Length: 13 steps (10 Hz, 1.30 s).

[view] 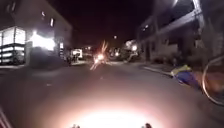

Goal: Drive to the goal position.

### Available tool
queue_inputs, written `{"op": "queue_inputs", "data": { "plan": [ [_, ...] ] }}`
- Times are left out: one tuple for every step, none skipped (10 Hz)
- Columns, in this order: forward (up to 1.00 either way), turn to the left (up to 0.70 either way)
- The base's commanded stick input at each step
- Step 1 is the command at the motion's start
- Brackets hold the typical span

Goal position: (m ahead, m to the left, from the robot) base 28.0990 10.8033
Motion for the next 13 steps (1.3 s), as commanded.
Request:
{"op": "queue_inputs", "data": {
  "plan": [
    [0.85,0.00],
    [0.85,0.00],
    [0.85,0.00],
    [0.85,0.00],
    [0.85,0.00],
    [0.85,0.00],
    [0.85,0.00],
    [0.85,0.00],
    [0.85,0.00],
    [0.85,0.00],
    [0.85,0.00],
    [0.85,0.00],
    [0.85,0.00]
  ]
}}
